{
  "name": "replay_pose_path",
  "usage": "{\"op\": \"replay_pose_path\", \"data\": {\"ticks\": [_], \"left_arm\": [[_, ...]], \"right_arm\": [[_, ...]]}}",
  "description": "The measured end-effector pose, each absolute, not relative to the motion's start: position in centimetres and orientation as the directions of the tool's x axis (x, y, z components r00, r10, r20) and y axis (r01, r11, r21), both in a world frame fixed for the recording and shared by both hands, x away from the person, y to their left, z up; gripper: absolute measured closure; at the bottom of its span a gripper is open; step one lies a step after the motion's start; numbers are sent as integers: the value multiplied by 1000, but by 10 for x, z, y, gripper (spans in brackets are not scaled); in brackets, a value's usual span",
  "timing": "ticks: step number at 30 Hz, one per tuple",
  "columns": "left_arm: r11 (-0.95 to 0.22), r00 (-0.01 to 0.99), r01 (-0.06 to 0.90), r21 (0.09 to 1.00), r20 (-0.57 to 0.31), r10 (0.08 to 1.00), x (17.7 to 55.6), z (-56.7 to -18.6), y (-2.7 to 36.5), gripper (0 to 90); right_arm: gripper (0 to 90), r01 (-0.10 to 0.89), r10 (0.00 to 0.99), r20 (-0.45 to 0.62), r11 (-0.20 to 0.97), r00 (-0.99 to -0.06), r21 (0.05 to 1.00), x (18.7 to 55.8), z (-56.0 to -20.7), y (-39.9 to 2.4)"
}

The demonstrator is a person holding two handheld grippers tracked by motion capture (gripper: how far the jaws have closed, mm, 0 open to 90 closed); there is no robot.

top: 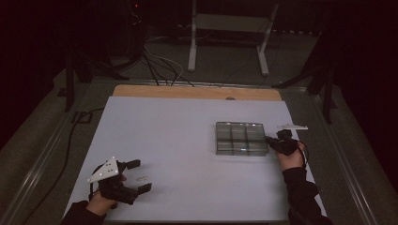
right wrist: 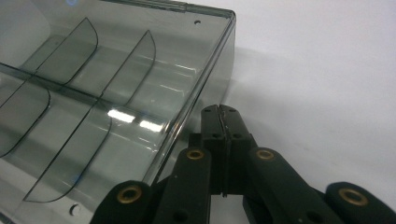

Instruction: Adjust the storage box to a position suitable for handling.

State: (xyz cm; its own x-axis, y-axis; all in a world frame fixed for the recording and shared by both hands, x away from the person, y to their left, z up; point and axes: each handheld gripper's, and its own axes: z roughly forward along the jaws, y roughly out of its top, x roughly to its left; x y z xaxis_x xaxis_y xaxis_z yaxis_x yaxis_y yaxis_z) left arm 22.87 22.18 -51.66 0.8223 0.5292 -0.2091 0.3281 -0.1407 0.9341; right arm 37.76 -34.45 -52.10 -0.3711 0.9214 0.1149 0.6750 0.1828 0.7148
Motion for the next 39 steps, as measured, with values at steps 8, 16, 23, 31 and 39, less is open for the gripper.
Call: {"op": "replay_pose_path", "data": {"ticks": [8, 16, 23, 31, 39], "left_arm": [[-120, 809, 338, 933, -223, 544, 231, -515, 224, 8], [-114, 815, 329, 937, -220, 536, 240, -506, 223, 8], [-144, 825, 319, 937, -200, 528, 248, -501, 215, 8], [-152, 829, 345, 926, -224, 513, 267, -500, 203, 31], [-252, 818, 305, 918, -117, 563, 291, -496, 179, 38]], "right_arm": [[900, 670, 904, 119, 210, -411, 712, 377, -520, -327], [900, 667, 890, 124, 231, -439, 709, 377, -520, -312], [900, 659, 873, 124, 257, -472, 707, 378, -520, -296], [900, 648, 850, 129, 281, -510, 708, 377, -521, -275], [900, 642, 831, 139, 299, -539, 706, 380, -521, -256]]}}
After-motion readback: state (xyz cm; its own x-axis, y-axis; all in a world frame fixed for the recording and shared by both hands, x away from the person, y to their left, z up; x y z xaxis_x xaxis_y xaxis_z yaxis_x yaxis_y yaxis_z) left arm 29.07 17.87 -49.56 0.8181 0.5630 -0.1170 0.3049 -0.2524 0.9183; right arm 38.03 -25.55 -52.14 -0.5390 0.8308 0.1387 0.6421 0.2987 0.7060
